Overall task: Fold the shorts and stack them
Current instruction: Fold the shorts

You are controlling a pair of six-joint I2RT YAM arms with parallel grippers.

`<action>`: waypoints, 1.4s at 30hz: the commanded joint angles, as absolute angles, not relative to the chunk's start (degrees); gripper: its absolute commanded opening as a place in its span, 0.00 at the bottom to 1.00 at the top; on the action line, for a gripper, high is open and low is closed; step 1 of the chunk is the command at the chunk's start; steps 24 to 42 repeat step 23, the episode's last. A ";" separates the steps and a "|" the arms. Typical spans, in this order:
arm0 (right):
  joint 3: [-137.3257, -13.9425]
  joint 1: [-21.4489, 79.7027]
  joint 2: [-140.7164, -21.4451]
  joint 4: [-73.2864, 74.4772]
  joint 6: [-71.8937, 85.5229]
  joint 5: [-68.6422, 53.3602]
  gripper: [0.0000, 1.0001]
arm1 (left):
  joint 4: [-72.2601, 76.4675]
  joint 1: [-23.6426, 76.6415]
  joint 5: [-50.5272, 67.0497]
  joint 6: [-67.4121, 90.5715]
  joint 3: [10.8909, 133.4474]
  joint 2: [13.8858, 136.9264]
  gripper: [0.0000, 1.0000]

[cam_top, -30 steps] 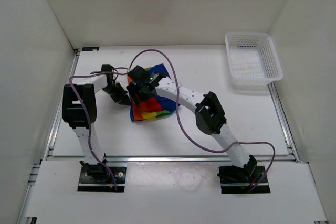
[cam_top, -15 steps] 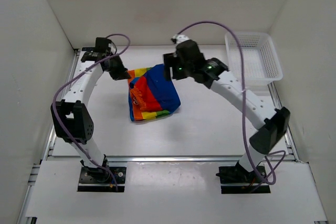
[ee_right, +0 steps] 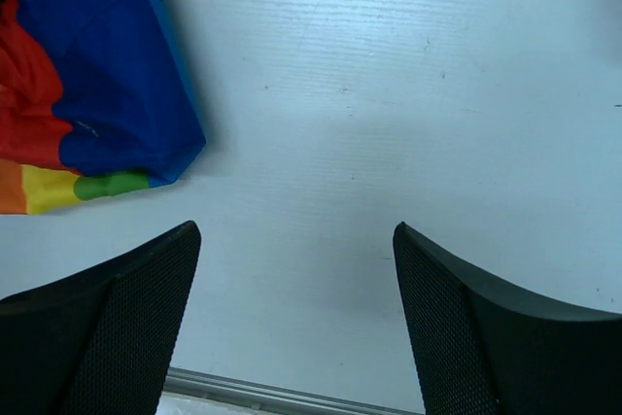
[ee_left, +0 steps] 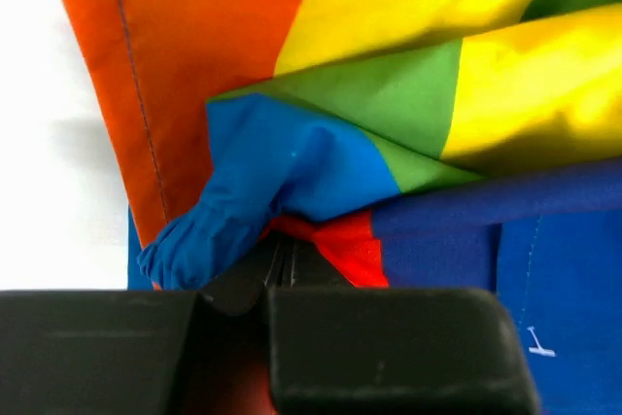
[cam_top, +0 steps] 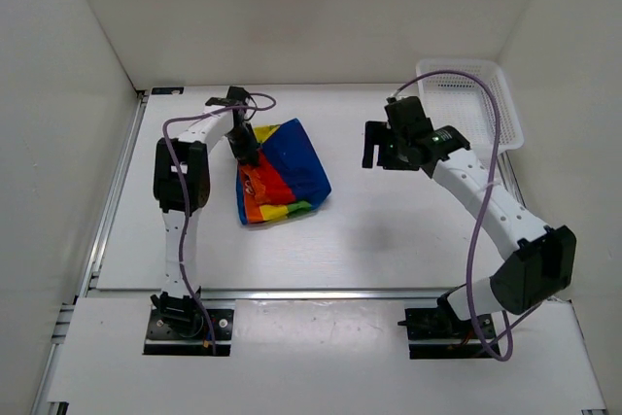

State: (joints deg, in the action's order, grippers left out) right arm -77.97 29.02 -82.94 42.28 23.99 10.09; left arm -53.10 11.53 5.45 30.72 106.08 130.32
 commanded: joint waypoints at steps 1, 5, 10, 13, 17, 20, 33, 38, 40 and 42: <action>-79.10 28.21 -79.02 43.50 24.43 10.11 0.85 | -55.01 12.12 0.36 28.92 113.01 131.65 0.10; -80.60 27.69 -78.49 45.00 24.43 11.33 0.90 | -60.27 13.18 -0.88 27.69 121.27 132.63 0.10; -81.83 26.63 -77.17 46.93 25.13 14.93 1.00 | -62.23 13.18 1.84 26.29 125.95 120.98 0.28; -81.30 25.31 -76.64 48.16 26.97 18.70 1.00 | -63.71 13.18 4.74 25.23 127.17 114.89 0.55; -80.25 23.03 -74.98 49.31 26.98 21.26 1.00 | -64.51 13.18 5.27 24.52 120.87 100.69 0.60; -79.72 21.72 -73.49 50.45 26.98 22.67 1.00 | -62.15 13.18 2.21 24.52 109.54 89.27 0.60; -77.26 21.19 -71.29 50.45 26.29 24.43 1.00 | -59.07 13.18 1.49 25.14 98.14 78.54 0.60; -77.26 21.19 -71.29 50.45 26.29 24.43 1.00 | -59.07 13.18 1.49 25.14 98.14 78.54 0.60; -77.26 21.19 -71.29 50.45 26.29 24.43 1.00 | -59.07 13.18 1.49 25.14 98.14 78.54 0.60; -77.26 21.19 -71.29 50.45 26.29 24.43 1.00 | -59.07 13.18 1.49 25.14 98.14 78.54 0.60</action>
